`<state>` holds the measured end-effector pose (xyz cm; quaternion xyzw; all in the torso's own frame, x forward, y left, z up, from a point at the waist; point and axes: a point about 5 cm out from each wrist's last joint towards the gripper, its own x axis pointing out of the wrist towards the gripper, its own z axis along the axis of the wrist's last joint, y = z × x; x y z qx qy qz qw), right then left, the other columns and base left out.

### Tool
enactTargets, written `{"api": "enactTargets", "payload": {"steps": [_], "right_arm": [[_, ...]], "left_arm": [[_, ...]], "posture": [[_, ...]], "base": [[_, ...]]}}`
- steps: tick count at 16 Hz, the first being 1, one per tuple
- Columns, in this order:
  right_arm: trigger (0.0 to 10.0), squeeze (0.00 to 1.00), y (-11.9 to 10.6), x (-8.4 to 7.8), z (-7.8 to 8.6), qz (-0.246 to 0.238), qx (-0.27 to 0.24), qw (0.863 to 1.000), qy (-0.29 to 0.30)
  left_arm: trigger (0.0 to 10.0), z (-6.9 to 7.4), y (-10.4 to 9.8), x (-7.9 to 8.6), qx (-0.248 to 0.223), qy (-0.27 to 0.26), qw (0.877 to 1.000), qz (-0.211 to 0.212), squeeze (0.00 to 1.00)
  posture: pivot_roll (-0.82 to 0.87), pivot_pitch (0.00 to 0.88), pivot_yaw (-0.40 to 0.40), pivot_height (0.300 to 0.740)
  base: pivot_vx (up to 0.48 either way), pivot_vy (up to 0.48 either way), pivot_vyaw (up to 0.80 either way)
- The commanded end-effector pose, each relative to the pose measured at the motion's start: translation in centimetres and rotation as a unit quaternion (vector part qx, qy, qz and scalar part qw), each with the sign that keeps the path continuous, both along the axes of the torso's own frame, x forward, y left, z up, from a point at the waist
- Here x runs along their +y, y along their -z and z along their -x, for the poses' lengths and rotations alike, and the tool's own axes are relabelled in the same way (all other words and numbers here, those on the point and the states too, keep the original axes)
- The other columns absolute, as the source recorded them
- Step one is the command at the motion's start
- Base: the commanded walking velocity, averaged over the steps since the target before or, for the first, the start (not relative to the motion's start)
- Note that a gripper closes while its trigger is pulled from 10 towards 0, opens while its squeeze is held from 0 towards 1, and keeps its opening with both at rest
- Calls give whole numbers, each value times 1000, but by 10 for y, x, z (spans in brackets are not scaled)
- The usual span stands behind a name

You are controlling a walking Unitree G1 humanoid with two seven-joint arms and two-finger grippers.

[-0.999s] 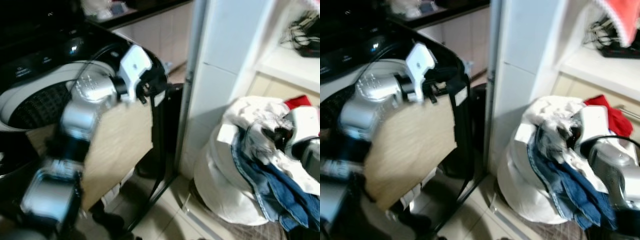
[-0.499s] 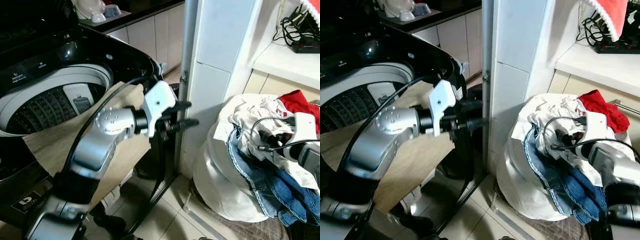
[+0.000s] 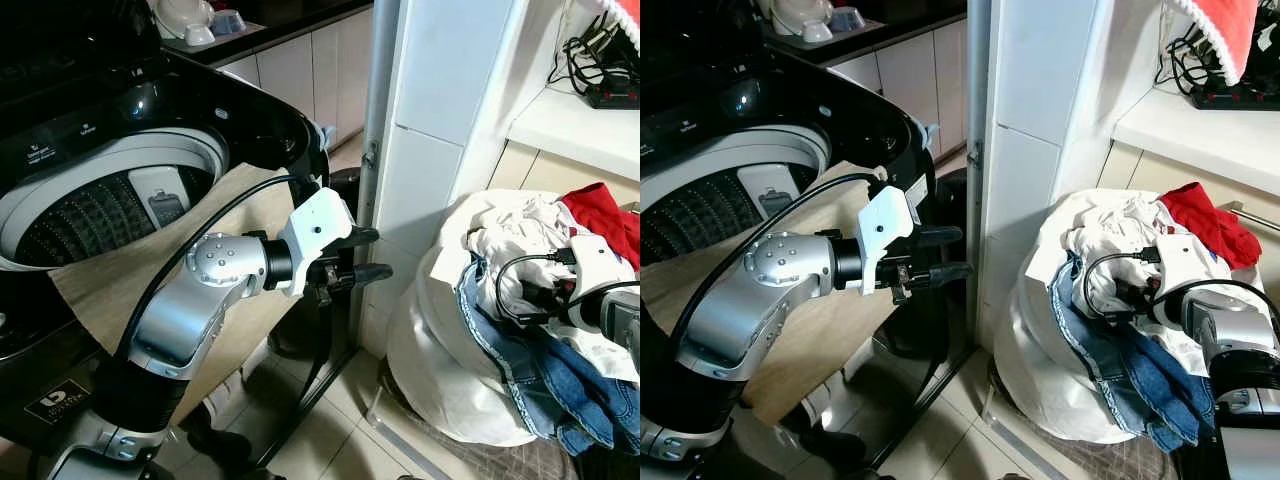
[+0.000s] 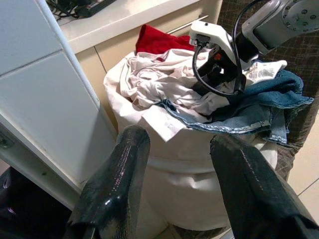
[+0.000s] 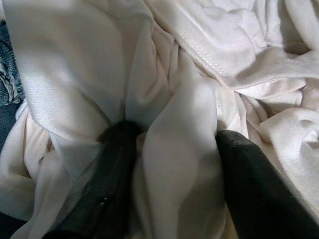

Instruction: Clothes washing

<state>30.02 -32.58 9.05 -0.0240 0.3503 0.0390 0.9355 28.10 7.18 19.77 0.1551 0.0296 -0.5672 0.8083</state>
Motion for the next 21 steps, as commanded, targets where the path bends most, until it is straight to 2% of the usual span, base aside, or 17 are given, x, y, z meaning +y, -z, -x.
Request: {"api": "enactTargets", "payload": {"steps": [1,12,16,17,20,21], "right_arm": [[0,0,3,-1,2,-11,9,1000,7],[0,0,-1,-5,-2,-27,-8,1000,8],[0,0,-18,-6,-8,-77,-59,995,14],[0,0,-31,-6,-10,-115,-93,989,19],[0,0,-63,-7,-10,-158,-165,974,0],[0,0,-90,0,-9,-206,-220,953,-28]], "left_arm": [[10000,0,-2,1,-3,-4,1000,0,0],[10000,3,-2,0,11,-5,1000,8,0],[10000,3,-2,1,12,-11,1000,9,0],[10000,3,-2,2,9,-18,1000,13,0],[10000,-5,-9,5,-10,-52,998,30,0],[10000,-9,-15,6,-27,-72,996,44,0]], "posture": [[-133,0,70,740],[-132,0,60,740],[-131,2,55,740],[-131,1,52,740],[-129,2,47,740],[-128,3,44,740]], "base": [[0,0,0],[0,0,0],[0,0,0],[0,0,0],[0,0,0],[0,0,0]]}}
